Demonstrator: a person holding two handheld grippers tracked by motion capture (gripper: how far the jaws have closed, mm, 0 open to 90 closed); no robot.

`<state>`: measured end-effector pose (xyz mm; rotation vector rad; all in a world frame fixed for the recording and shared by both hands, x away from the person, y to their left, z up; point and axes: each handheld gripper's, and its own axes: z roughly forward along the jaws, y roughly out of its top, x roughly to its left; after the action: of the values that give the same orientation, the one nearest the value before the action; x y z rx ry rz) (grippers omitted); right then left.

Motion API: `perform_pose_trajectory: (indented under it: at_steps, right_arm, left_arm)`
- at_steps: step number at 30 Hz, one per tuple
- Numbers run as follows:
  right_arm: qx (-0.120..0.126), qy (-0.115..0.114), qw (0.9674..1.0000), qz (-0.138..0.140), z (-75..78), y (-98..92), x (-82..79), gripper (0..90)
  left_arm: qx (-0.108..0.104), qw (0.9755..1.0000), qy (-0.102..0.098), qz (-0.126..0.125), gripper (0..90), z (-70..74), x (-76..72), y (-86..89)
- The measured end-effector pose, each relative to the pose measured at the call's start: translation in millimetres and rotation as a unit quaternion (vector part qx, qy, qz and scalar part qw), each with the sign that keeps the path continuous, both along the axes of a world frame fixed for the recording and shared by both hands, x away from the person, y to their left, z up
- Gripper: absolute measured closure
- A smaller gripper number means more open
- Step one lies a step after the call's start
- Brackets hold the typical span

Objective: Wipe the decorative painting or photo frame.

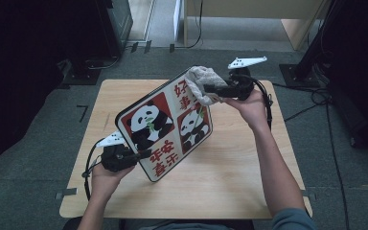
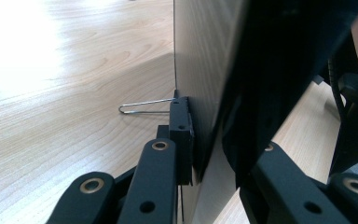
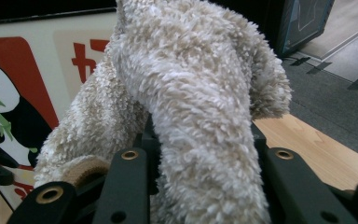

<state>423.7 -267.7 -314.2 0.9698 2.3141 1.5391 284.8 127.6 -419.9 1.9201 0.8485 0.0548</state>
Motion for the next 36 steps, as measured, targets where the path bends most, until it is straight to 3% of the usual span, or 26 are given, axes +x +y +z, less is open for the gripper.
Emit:
perform_pose_trajectory:
  at_steps: [18,36]
  right_arm:
    - [-0.011,0.015,0.9998,0.006,-14.2,0.0,-2.0,64.9]
    - [-0.012,0.019,0.9997,-0.009,-34.1,-2.8,-8.4,64.6]
  left_arm:
    - [-0.001,1.0000,0.000,-0.004,79.6,0.0,-0.1,0.8]
    - [0.000,1.0000,0.000,-0.005,79.6,0.4,1.8,1.0]
